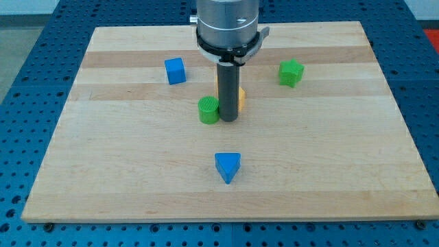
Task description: Slide blue triangle to the center right
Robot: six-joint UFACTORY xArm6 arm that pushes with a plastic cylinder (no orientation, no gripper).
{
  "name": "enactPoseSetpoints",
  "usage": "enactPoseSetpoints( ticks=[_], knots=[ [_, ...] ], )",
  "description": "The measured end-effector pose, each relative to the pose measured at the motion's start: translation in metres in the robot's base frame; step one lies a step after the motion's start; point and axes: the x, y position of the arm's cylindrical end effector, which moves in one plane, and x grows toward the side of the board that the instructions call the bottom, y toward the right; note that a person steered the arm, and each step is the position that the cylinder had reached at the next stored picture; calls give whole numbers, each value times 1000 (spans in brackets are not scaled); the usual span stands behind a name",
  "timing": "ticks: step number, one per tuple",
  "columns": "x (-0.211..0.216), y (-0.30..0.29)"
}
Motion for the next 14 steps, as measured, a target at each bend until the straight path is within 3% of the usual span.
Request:
enactPoseSetpoints(
  ticks=[3, 5, 7, 10, 12, 14],
  knots=[
    [46, -14],
    [70, -77],
    [127, -66],
    [102, 47],
    [75, 37],
    [74, 17]
  ],
)
